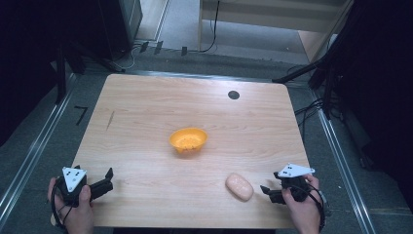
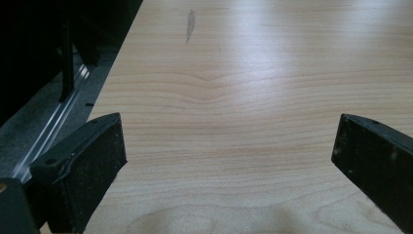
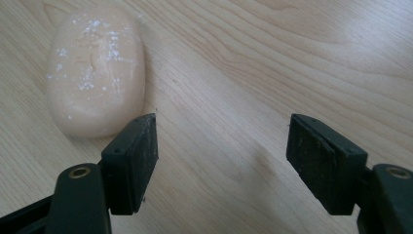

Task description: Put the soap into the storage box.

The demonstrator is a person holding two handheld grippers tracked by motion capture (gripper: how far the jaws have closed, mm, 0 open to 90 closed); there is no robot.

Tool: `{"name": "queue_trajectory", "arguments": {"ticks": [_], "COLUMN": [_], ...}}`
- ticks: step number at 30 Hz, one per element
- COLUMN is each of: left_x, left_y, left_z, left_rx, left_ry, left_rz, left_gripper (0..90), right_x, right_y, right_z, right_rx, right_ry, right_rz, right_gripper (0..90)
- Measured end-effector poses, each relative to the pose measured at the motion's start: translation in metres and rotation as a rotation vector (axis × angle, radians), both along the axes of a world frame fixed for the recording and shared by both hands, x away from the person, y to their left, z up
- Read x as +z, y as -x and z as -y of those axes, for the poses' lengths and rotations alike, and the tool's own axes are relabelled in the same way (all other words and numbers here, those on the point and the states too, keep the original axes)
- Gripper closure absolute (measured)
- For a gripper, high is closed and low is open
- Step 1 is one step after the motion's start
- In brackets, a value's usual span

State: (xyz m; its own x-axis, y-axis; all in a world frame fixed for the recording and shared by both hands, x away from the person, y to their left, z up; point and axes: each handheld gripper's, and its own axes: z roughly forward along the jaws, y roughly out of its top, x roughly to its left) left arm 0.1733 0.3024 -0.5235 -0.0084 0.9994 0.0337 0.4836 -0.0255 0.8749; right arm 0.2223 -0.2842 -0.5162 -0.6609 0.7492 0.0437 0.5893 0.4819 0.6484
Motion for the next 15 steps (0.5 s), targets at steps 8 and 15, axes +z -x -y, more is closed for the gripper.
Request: {"name": "queue_trajectory", "arguments": {"ticks": [8, 15], "left_x": [0.0, 0.0], "left_y": [0.0, 0.0], "left_z": [0.0, 0.001], "left_rx": [-0.001, 0.0], "left_ry": [-0.001, -0.004], "left_rz": [-0.002, 0.0], "left_gripper": [0.0, 0.0], "right_x": [0.005, 0.009], "right_y": [-0.002, -0.003], "right_z": [-0.01, -0.019], "right_rx": [0.013, 0.029], "right_ry": [0.003, -0.003], "right_rz": [-0.016, -0.024], "right_gripper": [27.2, 26.2]}}
